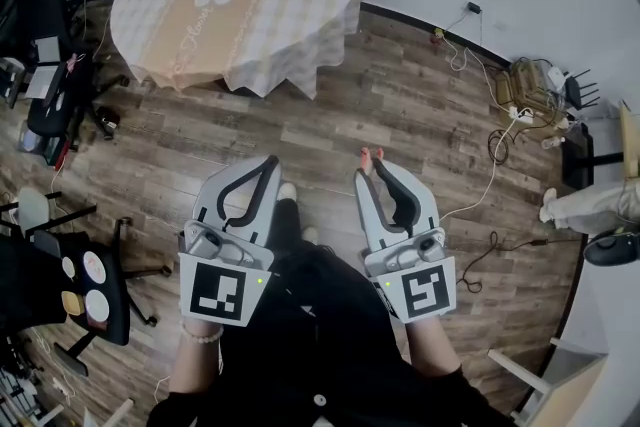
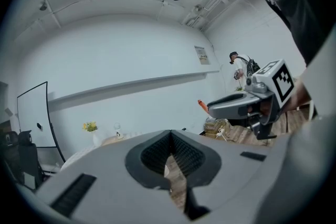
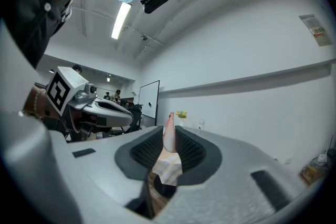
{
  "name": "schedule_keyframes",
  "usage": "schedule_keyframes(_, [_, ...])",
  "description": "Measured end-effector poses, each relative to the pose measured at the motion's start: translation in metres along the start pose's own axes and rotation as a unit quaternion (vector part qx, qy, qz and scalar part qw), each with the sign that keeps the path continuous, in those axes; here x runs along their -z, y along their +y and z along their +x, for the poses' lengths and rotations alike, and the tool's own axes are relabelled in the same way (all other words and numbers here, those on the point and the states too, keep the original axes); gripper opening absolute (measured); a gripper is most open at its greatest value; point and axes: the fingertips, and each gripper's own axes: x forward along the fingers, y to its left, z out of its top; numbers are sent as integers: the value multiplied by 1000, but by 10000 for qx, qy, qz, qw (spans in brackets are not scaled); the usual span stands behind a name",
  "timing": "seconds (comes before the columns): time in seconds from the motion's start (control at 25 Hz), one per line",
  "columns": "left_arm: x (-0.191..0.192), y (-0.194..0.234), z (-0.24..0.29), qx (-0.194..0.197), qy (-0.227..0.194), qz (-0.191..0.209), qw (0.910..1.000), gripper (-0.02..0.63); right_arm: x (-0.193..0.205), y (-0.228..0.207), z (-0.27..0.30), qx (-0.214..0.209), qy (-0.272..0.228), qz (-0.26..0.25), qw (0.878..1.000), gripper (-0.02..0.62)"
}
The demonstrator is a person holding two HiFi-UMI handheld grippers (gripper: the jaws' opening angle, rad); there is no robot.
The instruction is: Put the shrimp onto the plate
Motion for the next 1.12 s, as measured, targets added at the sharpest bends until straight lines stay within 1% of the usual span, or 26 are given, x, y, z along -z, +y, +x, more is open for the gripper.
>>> schedule_keyframes(0.2, [-6,2,13,103,-153,45,9998,0,-4,-11,3,108,-41,-119,9999,52])
schedule_keyframes(0.4, [-4,13,29,167,-196,45,9997,0,-5,-20,18,184,-121,-82,9997,52])
schedule_keyframes(0.56, [1,26,44,215,-175,22,9996,0,2,-26,36,209,47,21,9998,52])
schedule_keyframes(0.76, [5,45,62,216,-147,-16,9997,0,-3,-40,61,235,-86,-80,9997,52])
schedule_keyframes(1.12, [13,86,103,265,-164,-52,9995,0,-5,-63,114,241,-56,-140,9996,52])
